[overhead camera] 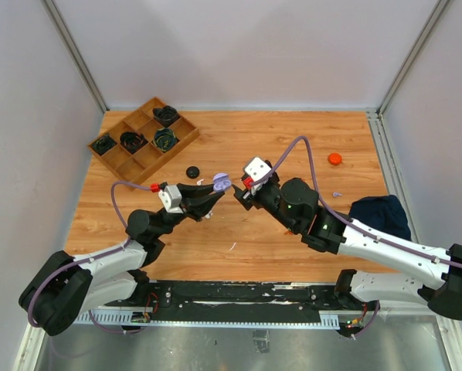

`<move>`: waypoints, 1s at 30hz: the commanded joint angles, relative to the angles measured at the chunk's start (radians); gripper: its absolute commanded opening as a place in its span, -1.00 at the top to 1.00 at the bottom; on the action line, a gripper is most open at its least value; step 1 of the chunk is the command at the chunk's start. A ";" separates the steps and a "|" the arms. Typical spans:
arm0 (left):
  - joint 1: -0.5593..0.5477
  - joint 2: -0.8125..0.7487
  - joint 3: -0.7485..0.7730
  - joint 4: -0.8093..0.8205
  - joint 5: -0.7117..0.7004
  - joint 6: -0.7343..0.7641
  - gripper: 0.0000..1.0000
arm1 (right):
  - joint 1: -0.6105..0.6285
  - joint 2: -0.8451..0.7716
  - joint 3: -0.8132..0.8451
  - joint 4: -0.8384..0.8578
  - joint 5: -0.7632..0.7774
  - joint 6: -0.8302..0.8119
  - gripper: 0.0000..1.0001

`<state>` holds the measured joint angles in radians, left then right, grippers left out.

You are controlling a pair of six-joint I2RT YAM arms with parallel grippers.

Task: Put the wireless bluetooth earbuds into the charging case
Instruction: Place the earbud in the charging case.

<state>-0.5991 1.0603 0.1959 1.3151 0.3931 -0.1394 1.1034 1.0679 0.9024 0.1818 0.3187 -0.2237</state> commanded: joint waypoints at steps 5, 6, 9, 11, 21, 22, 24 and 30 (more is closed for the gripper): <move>-0.007 0.004 0.005 0.046 0.065 0.003 0.99 | -0.023 0.027 0.024 0.017 -0.001 -0.027 -0.25; -0.007 0.004 0.006 0.046 0.066 0.003 1.00 | -0.023 0.025 0.024 0.017 -0.009 -0.027 -0.25; -0.007 0.004 0.007 0.048 0.062 0.003 0.99 | -0.022 0.019 0.018 0.016 -0.044 -0.026 -0.25; -0.007 0.004 0.007 0.047 0.052 0.003 1.00 | -0.023 0.012 0.017 0.013 -0.074 -0.027 -0.25; -0.007 0.005 0.007 0.040 0.037 0.001 1.00 | -0.022 0.010 0.024 0.005 -0.160 -0.004 -0.25; -0.007 0.006 0.006 0.036 0.039 0.002 0.99 | -0.022 0.012 0.026 0.006 -0.161 -0.002 -0.26; -0.007 0.004 0.008 0.031 0.044 0.003 0.99 | -0.022 0.019 0.033 0.012 -0.159 0.002 -0.26; -0.007 -0.004 0.007 0.007 0.052 0.018 0.99 | -0.022 0.051 0.054 0.023 -0.146 0.029 -0.26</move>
<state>-0.5991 1.0634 0.1959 1.3121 0.4419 -0.1387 1.0931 1.1007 0.9134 0.1822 0.1776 -0.2272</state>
